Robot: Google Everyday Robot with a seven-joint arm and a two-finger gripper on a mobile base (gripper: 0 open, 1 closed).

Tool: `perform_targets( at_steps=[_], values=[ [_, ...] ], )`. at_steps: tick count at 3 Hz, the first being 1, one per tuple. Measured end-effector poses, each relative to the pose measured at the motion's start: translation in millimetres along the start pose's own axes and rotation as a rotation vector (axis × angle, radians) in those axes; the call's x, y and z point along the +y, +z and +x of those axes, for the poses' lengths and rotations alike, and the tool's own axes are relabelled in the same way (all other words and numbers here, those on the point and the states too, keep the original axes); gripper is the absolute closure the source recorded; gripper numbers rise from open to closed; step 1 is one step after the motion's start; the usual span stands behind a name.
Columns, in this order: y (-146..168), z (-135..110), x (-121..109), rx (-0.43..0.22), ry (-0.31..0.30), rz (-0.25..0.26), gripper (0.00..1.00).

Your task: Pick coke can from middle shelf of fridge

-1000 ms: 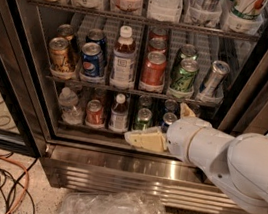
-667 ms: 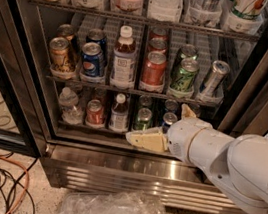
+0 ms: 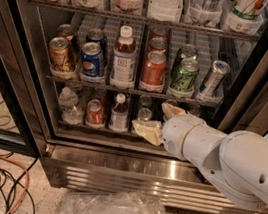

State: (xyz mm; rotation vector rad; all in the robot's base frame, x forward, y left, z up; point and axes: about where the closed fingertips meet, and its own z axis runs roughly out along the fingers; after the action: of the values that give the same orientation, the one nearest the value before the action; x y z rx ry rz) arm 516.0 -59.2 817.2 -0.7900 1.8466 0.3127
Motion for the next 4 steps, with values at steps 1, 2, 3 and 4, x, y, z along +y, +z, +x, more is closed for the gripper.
perform_targets(
  at_steps=[1,2,3,4],
  values=[
    [14.6,-33.6,-30.7,-0.109,-0.081,0.073,0.32],
    [15.2,-78.7,-93.4,-0.264,-0.176,0.237,0.14],
    [32.9,-90.0,-83.1,-0.327,-0.154,0.211,0.17],
    [32.9,-90.1,-83.1,-0.328,-0.154,0.211,0.06]
  ],
)
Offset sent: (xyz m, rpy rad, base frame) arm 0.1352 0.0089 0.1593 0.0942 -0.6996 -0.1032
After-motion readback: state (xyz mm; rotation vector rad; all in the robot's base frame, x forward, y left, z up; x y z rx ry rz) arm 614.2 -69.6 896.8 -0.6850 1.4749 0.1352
